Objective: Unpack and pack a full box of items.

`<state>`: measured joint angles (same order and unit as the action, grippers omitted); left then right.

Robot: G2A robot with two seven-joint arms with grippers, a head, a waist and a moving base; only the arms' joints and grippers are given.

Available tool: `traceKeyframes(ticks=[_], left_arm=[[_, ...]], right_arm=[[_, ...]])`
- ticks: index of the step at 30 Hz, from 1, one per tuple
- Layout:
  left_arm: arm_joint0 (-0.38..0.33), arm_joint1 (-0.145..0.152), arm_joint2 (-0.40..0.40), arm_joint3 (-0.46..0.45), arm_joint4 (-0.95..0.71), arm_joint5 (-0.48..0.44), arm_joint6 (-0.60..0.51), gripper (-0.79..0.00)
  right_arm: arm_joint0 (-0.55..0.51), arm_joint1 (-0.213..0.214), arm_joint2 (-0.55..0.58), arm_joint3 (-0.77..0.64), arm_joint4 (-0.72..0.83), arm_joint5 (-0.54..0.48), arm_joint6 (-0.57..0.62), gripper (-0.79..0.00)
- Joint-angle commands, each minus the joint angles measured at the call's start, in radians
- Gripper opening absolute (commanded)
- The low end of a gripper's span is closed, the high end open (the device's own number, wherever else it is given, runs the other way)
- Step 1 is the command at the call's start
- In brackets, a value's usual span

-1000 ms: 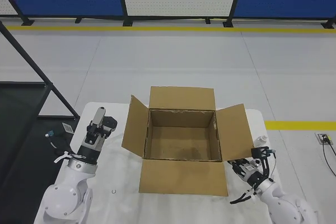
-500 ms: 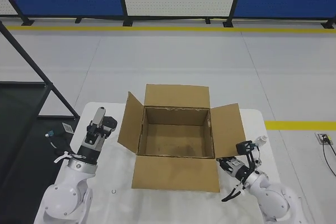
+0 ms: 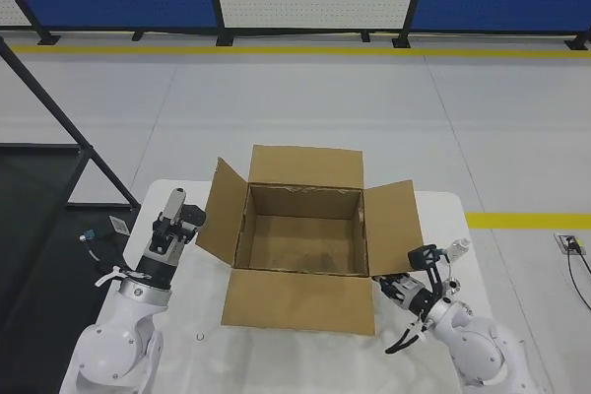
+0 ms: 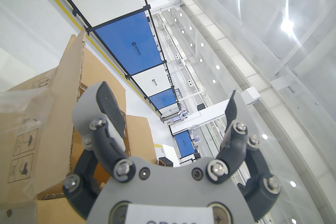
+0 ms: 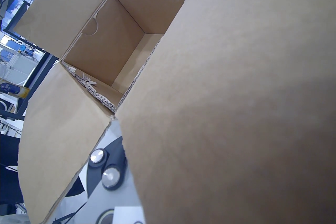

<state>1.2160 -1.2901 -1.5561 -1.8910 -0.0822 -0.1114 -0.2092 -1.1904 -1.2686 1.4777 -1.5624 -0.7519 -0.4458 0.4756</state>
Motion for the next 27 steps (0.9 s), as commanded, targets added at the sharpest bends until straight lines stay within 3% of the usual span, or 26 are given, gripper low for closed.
traceKeyframes(ticks=[1, 4, 5, 12, 27], left_arm=[[0.0, 0.0, 0.0, 0.0, 0.0, 0.0, 0.0, 0.0], [0.0, 0.0, 0.0, 0.0, 0.0, 0.0, 0.0, 0.0], [0.0, 0.0, 0.0, 0.0, 0.0, 0.0, 0.0, 0.0], [0.0, 0.0, 0.0, 0.0, 0.0, 0.0, 0.0, 0.0], [0.0, 0.0, 0.0, 0.0, 0.0, 0.0, 0.0, 0.0]], right_arm=[[-0.034, 0.005, 0.024, -0.044, -0.013, 0.018, -0.001, -0.363], [-0.104, 0.014, 0.069, -0.131, -0.034, 0.043, 0.01, -0.046], [-0.13, 0.018, 0.087, -0.162, -0.041, 0.055, 0.016, 0.0], [-0.314, 0.03, 0.198, -0.387, -0.097, 0.22, 0.077, 0.0], [-0.321, 0.033, 0.197, -0.413, -0.146, 0.23, 0.075, 0.0]])
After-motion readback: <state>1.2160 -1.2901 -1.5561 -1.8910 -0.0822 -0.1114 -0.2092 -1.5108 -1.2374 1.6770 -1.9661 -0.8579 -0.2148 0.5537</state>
